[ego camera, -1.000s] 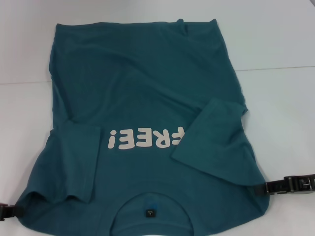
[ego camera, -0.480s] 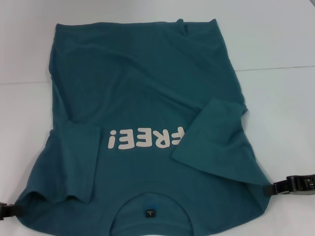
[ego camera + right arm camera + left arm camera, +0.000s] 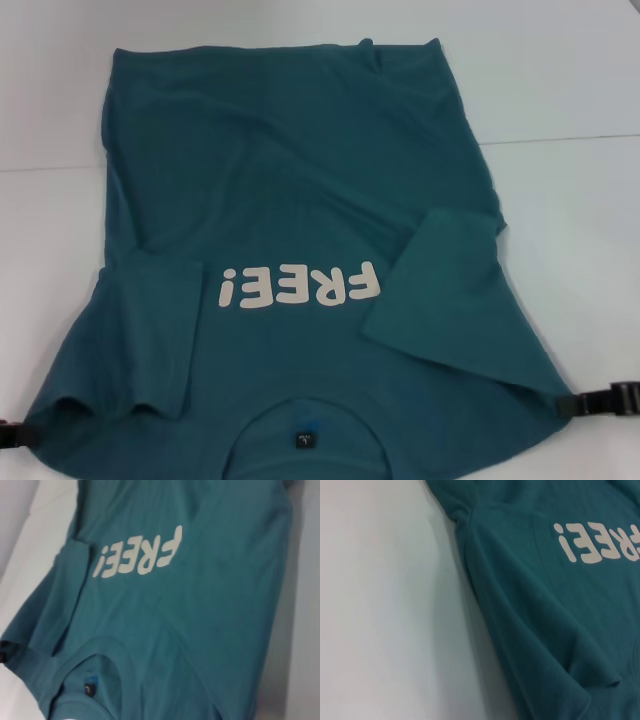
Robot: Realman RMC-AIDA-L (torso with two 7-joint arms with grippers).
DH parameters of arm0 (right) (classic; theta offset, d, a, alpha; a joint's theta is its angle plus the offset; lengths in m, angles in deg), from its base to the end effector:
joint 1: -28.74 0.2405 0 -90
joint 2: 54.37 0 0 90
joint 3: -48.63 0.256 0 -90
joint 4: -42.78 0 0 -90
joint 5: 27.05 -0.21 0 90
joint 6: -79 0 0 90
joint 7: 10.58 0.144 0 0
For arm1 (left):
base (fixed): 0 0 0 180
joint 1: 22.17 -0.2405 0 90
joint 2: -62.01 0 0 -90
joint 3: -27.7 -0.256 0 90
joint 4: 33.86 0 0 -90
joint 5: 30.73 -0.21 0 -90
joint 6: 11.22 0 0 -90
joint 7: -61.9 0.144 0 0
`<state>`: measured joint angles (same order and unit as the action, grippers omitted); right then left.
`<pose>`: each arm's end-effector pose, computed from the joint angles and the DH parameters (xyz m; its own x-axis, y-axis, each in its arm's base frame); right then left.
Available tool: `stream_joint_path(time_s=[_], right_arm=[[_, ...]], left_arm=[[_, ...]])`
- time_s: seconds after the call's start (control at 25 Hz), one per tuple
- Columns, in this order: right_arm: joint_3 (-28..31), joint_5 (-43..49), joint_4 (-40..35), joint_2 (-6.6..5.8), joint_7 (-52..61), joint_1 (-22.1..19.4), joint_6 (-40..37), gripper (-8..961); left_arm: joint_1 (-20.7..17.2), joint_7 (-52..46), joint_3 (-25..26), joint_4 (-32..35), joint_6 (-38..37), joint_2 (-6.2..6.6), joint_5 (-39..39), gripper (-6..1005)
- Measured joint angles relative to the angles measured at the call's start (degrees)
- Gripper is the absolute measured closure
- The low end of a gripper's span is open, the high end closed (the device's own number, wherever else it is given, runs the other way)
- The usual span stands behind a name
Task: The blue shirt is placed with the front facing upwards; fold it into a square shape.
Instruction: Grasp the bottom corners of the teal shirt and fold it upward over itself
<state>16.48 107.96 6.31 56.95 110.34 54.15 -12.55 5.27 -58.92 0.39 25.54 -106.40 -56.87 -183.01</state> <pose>0.3531 0.2871 0.0468 0.2436 -0.9248 -0.2924 -0.9671 -0.2546 -0.0004 -0.3391 0.2971 0.0705 0.4064 0.8930 0.1932 0.8950 -0.3465 -0.2810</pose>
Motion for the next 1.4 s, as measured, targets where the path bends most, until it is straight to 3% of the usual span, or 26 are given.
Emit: stream_joint_path(time_s=[0.72,1.16,1.4], right_arm=[[6.98,0.09,-1.51,-1.17,-6.69,-7.33,-4.98,915],[7.52,0.23,-1.51,-0.92,-7.86,-6.63,-5.52,913],[7.54,0.20,-1.43,-0.72,-7.87,-6.03,-5.17,912]], left_arm=[[-3.90,-0.50,1.96,2.11,-7.45,-0.56,-1.11,979],[-2.90,-0.24,2.61,2.28,-7.85,-0.64,-0.28,975],[-1.67,-1.97,3.01,2.29,-7.16,0.11,-0.24,973]])
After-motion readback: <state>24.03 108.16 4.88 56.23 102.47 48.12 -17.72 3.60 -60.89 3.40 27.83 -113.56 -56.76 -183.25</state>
